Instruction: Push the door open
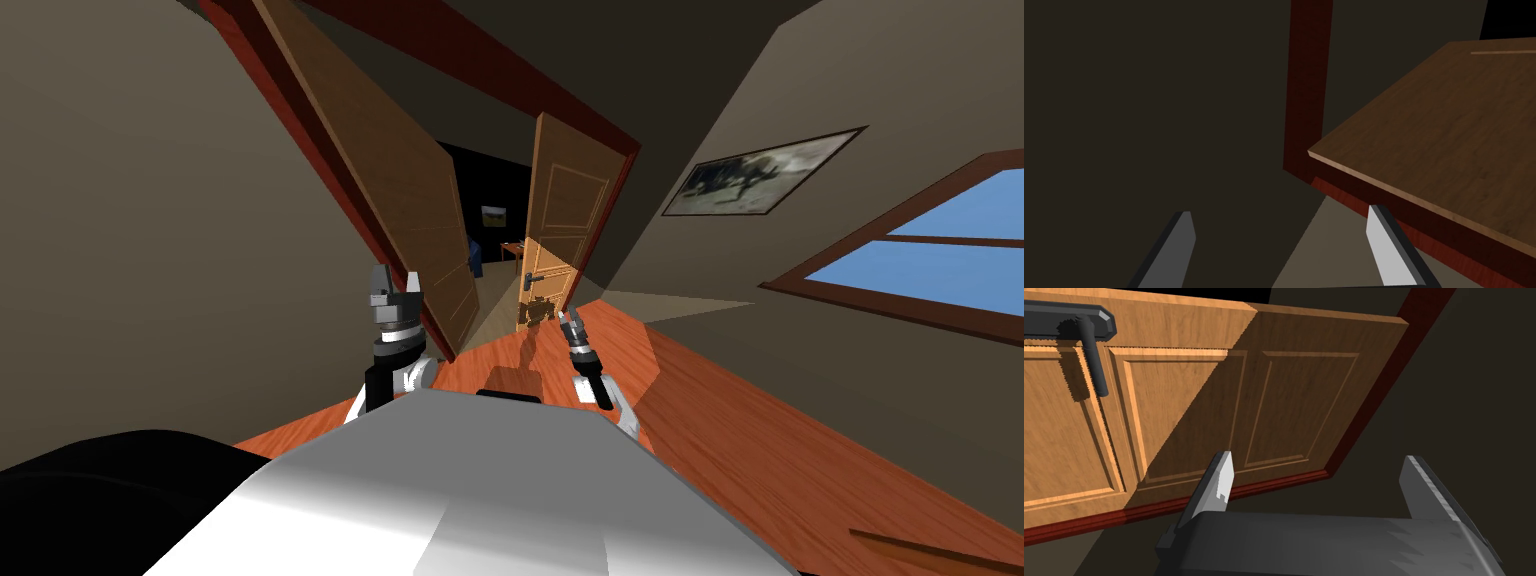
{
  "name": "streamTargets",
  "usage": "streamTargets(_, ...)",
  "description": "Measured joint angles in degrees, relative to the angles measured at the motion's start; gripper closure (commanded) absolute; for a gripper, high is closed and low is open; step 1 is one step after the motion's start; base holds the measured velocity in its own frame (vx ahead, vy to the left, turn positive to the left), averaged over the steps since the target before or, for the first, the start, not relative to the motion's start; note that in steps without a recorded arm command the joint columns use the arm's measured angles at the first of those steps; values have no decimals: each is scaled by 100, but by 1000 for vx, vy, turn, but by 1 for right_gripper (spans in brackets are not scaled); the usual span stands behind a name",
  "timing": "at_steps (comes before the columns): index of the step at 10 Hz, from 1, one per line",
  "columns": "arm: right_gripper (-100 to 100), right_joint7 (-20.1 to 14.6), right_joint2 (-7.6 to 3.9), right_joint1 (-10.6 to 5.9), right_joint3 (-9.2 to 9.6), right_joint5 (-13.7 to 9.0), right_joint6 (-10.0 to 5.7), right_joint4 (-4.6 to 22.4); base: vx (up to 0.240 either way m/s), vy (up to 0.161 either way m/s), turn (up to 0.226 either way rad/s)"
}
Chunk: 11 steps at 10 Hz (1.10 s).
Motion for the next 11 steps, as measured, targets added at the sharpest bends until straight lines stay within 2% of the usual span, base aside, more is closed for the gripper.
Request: streamTargets(11,-100,-974,-563,-603,23,469,-468,1399,99,13,-2)
